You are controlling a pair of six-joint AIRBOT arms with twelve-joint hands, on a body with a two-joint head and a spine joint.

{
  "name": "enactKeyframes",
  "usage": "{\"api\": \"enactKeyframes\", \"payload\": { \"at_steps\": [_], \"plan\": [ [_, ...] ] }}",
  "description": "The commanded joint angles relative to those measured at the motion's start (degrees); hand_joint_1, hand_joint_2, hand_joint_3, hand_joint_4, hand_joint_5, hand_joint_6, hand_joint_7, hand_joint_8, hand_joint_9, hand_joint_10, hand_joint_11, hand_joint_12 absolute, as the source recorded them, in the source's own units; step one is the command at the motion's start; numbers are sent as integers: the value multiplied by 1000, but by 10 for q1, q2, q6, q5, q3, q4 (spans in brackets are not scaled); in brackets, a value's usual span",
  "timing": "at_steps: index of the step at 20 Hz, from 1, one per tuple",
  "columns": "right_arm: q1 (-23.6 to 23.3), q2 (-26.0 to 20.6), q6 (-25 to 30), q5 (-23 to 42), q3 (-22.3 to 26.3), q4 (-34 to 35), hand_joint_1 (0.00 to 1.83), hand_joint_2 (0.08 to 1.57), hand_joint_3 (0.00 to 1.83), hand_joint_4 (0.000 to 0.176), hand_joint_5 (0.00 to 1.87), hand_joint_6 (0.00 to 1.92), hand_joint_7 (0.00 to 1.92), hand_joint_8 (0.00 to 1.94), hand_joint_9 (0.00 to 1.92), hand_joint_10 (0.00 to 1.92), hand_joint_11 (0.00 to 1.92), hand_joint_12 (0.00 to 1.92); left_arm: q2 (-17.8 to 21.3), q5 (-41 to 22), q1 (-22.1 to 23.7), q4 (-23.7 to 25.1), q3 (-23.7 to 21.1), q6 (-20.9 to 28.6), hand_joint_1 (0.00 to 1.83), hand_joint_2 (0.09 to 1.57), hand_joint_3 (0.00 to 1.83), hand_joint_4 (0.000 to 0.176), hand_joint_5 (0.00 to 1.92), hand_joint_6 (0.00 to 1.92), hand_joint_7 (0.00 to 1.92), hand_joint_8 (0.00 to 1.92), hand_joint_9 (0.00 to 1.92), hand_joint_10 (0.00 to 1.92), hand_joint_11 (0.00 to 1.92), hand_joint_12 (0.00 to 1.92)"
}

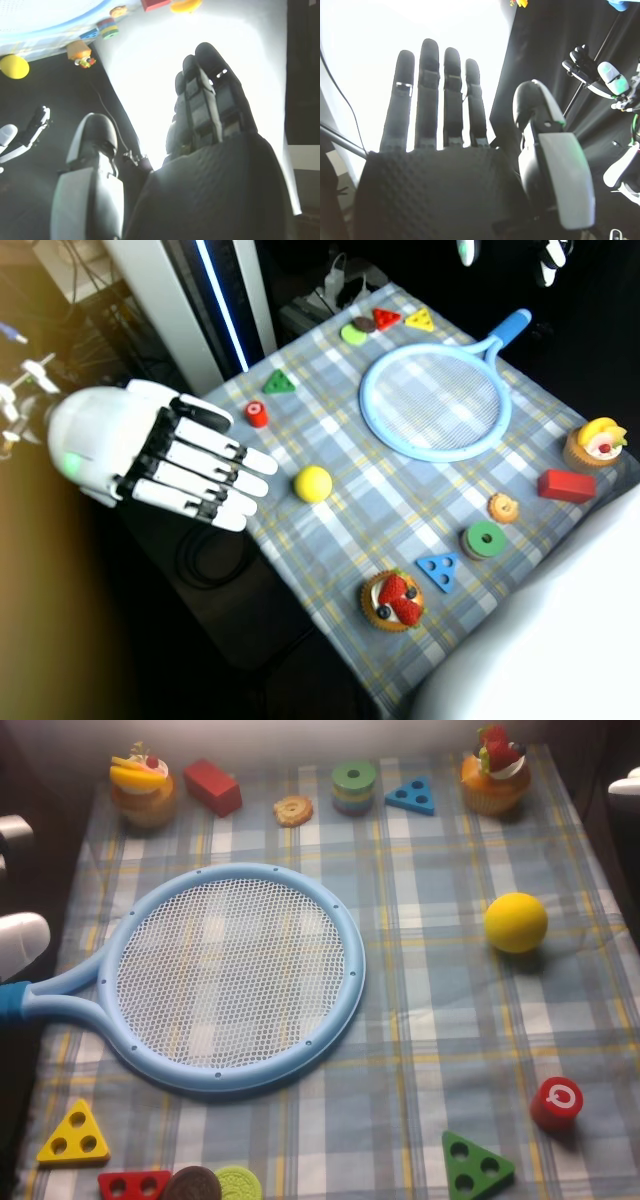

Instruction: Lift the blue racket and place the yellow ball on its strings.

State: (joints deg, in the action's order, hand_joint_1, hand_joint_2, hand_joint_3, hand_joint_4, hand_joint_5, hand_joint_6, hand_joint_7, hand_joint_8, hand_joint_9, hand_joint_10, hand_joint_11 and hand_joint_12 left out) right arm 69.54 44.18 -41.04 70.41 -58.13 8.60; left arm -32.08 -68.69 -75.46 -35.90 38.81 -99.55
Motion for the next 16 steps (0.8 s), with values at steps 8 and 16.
{"api": "enactKeyframes", "payload": {
  "at_steps": [8,16],
  "plan": [
    [-11,6,1,59,-7,-1,678,1284,13,0,444,2,475,4,483,12,299,521,-44,60,30,-143,45,-274,652,959,0,176,19,0,139,0,161,0,0,466],
    [-15,9,1,55,-8,-7,707,1298,0,0,472,1,522,1,533,4,324,569,-97,190,84,-206,123,-392,747,925,0,176,0,0,102,0,164,0,0,401]
  ]
}}
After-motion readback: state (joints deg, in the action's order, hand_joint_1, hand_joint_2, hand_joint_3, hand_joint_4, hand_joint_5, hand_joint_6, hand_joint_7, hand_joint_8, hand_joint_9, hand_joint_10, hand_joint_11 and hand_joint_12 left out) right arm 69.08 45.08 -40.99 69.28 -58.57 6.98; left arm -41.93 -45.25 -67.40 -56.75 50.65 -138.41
